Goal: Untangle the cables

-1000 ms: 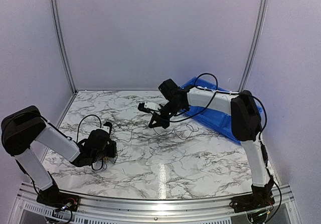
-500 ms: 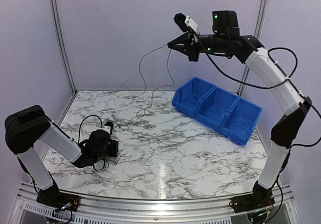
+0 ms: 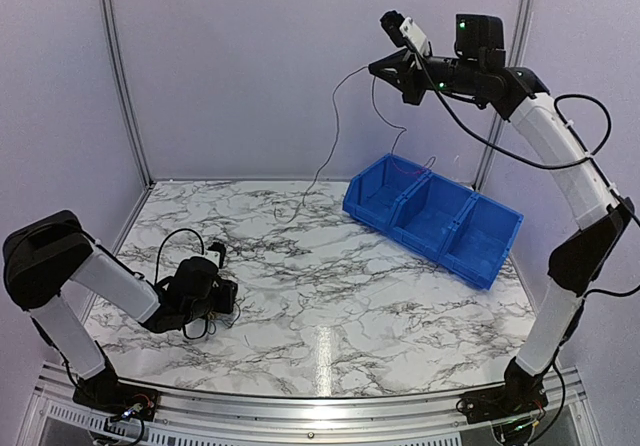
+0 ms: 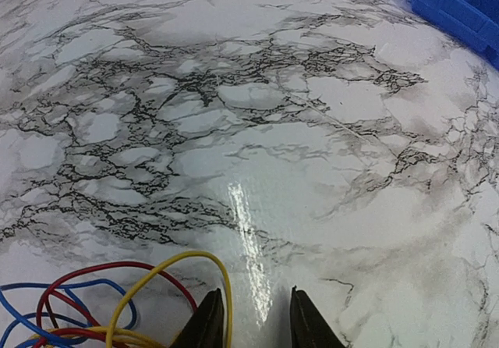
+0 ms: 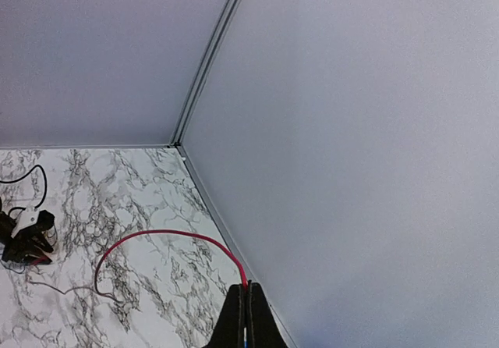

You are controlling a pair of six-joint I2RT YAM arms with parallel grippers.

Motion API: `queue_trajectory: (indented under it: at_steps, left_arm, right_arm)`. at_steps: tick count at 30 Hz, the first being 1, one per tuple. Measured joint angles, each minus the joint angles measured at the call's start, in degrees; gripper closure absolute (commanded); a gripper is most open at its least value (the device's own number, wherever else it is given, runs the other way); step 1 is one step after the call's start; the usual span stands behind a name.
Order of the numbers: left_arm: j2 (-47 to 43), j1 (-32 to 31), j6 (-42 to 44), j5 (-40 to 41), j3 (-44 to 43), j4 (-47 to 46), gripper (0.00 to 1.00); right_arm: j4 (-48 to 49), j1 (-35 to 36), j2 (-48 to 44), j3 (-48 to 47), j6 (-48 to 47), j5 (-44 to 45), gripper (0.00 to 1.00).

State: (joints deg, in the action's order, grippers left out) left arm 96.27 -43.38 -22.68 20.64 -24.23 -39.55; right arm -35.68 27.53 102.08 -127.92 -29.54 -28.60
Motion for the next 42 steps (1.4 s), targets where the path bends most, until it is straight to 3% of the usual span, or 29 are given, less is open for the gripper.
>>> queue_trajectory:
  at_steps: [7, 21, 33, 42]
  left_arm:
    - [-9.4, 0.1, 0.8, -3.2, 0.0, 9.6, 0.52]
    - [-24.9, 0.1, 2.8, -4.7, -6.0, 20.7, 0.47]
    - [-28.4, 0.2, 3.9, -1.6, -6.0, 24.6, 0.46]
    - [-28.5, 0.2, 3.9, 0.1, -6.0, 24.9, 0.46]
  right_arm:
    - [3.6, -4.2, -2.1, 7.5, 1.6, 1.9, 1.0]
    - [10.8, -15.1, -5.4, 20.9, 5.7, -0.8, 1.0]
    - [15.5, -27.6, -6.6, 29.3, 8.9, -5.4, 1.0]
    - [18.9, -35.9, -2.9, 30.3, 10.5, -7.0, 1.0]
